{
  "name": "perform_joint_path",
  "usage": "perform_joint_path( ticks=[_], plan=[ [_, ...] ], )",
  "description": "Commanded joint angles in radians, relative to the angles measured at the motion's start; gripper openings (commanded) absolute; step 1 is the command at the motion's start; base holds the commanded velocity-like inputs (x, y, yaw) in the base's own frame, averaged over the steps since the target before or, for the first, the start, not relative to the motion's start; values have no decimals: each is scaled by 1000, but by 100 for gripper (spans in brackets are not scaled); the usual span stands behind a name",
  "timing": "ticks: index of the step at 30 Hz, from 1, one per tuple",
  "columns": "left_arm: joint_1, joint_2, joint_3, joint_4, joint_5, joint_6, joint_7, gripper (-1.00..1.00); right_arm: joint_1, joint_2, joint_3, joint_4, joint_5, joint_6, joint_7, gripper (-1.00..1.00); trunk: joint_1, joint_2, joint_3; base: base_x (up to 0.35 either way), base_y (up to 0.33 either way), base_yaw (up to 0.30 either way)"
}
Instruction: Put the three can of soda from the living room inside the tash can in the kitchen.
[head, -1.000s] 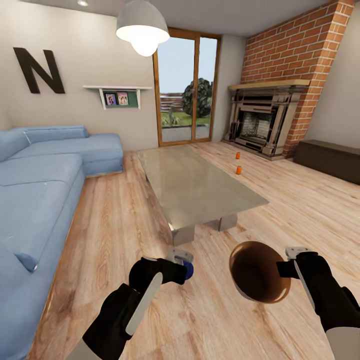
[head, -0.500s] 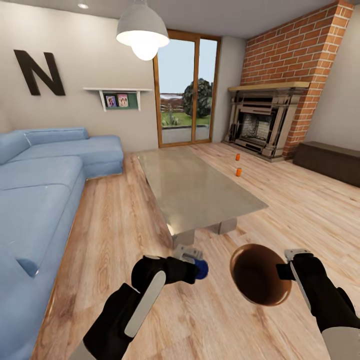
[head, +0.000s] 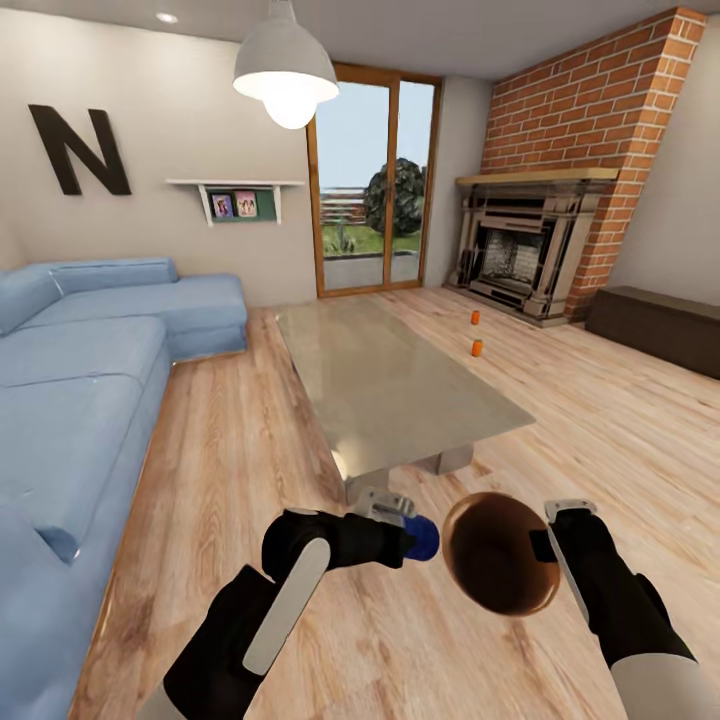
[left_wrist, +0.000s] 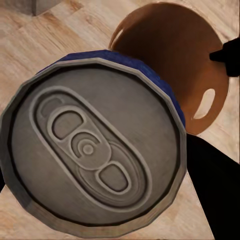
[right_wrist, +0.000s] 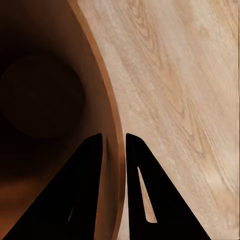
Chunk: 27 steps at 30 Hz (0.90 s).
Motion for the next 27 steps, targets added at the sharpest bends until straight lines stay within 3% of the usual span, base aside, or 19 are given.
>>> perform_joint_path(
  ticks=[1,14,23,27],
  plan=[
    [0,0,0,-1,-4,0,-6,-100,-1,3,2,2,-10,0,4,-100,-4,7,3,0,0,0],
    [0,1,0,-12,4,0,-78,-100,-1,15,31,13,-10,0,2,-100,-54,98,44,0,0,0],
    [1,2,0,2,4,-17,-99,-100,-1,18,33,13,-12,0,3,-100,-54,98,44,0,0,0],
    [2,1,0,24,3,-59,-100,-100,-1,39,33,11,-10,0,3,-100,-54,98,44,0,0,0]
  ],
)
